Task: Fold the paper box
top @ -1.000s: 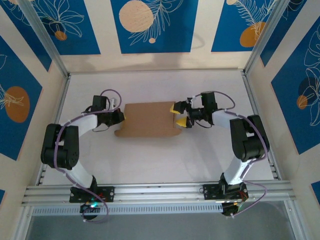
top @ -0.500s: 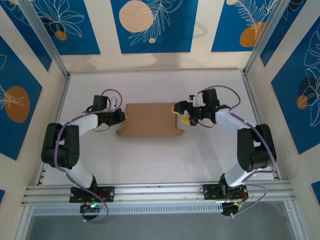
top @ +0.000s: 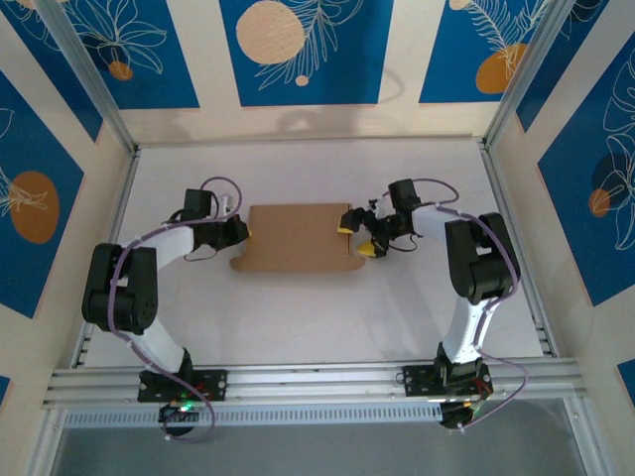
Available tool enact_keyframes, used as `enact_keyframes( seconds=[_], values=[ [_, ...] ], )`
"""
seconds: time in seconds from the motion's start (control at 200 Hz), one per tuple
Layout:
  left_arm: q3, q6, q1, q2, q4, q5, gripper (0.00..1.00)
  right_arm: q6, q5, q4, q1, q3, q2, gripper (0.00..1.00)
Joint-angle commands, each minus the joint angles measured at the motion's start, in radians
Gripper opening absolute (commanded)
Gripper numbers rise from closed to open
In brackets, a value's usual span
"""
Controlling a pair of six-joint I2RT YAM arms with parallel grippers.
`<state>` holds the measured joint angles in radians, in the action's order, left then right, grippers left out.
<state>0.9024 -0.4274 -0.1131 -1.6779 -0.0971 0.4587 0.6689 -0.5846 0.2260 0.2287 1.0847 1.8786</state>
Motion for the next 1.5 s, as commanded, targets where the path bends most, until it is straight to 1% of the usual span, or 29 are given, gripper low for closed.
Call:
enact_keyframes(
  seconds=[0.0,0.095,0.14,0.22,0.33,0.41,0.46,0.57,0.64,0.68,0.725,0.805,0.86,0.89,0.925,0.95,0.98,1.03,1.186,1.256,1.306,1.416,1.446,1.496],
  values=[
    [-0.043,0.006,0.018,-0.074,-0.158,-0.090,0.02,0.057,-0.113,-0.097,0.049,0.025,0.017,0.96],
    [-0.046,-0.005,0.018,-0.068,-0.146,-0.070,0.01,0.144,-0.148,-0.200,0.056,0.000,0.010,0.87],
    [-0.046,-0.012,0.017,-0.059,-0.142,-0.065,0.02,0.191,-0.146,-0.236,0.048,-0.021,-0.003,0.84],
    [-0.046,-0.025,0.017,-0.023,-0.139,-0.068,0.05,0.253,-0.155,-0.296,0.034,-0.062,-0.042,0.78],
    [-0.033,-0.034,0.019,0.043,-0.160,-0.080,0.20,0.299,-0.131,-0.299,0.023,-0.108,-0.106,0.68],
    [-0.024,-0.035,0.018,0.098,-0.175,-0.087,0.37,0.324,-0.101,-0.268,0.021,-0.133,-0.141,0.61],
    [-0.013,-0.031,0.018,0.139,-0.194,-0.101,0.45,0.350,-0.100,-0.271,0.018,-0.153,-0.161,0.59],
    [-0.003,-0.033,0.015,0.254,-0.206,-0.133,0.54,0.375,-0.100,-0.271,0.015,-0.180,-0.188,0.52],
    [0.019,0.003,-0.005,0.320,-0.229,-0.156,0.59,0.400,-0.098,-0.268,0.014,-0.195,-0.199,0.46],
    [0.041,0.057,-0.033,0.355,-0.256,-0.192,0.60,0.420,-0.099,-0.276,0.009,-0.207,-0.205,0.44],
    [0.063,0.146,-0.083,0.401,-0.285,-0.272,0.62,0.446,-0.102,-0.291,0.006,-0.221,-0.213,0.42],
    [0.064,0.334,-0.224,0.473,-0.286,-0.419,0.68,0.489,-0.105,-0.311,-0.004,-0.242,-0.231,0.37],
    [0.025,0.498,-0.338,0.520,-0.239,-0.494,0.71,0.514,-0.118,-0.325,-0.013,-0.257,-0.242,0.35],
    [-0.013,0.623,-0.401,0.549,-0.194,-0.517,0.73,0.523,-0.128,-0.332,-0.017,-0.262,-0.250,0.35],
    [-0.068,0.743,-0.471,0.584,-0.143,-0.549,0.79,0.529,-0.136,-0.331,-0.021,-0.264,-0.258,0.35],
    [-0.097,0.816,-0.511,0.600,-0.112,-0.577,0.83,0.528,-0.141,-0.325,-0.025,-0.267,-0.265,0.35],
    [-0.123,0.884,-0.546,0.611,-0.087,-0.601,0.84,0.525,-0.145,-0.317,-0.030,-0.266,-0.272,0.35],
    [-0.166,0.971,-0.580,0.633,-0.043,-0.594,0.85,0.523,-0.154,-0.305,-0.036,-0.270,-0.285,0.35],
    [-0.283,1.164,-0.660,0.710,0.096,-0.537,0.88,0.540,-0.195,-0.311,-0.052,-0.285,-0.319,0.35],
    [-0.295,1.253,-0.688,0.704,0.090,-0.516,0.90,0.554,-0.209,-0.321,-0.055,-0.291,-0.335,0.35],
    [-0.287,1.291,-0.699,0.681,0.079,-0.512,0.90,0.560,-0.214,-0.323,-0.056,-0.295,-0.347,0.35],
    [-0.277,1.365,-0.729,0.606,0.122,-0.608,0.90,0.589,-0.226,-0.346,-0.055,-0.312,-0.371,0.35],
    [-0.288,1.401,-0.743,0.582,0.181,-0.653,0.90,0.598,-0.229,-0.358,-0.055,-0.318,-0.376,0.35],
    [-0.318,1.463,-0.769,0.541,0.321,-0.761,0.89,0.612,-0.235,-0.371,-0.054,-0.325,-0.385,0.35]
  ],
)
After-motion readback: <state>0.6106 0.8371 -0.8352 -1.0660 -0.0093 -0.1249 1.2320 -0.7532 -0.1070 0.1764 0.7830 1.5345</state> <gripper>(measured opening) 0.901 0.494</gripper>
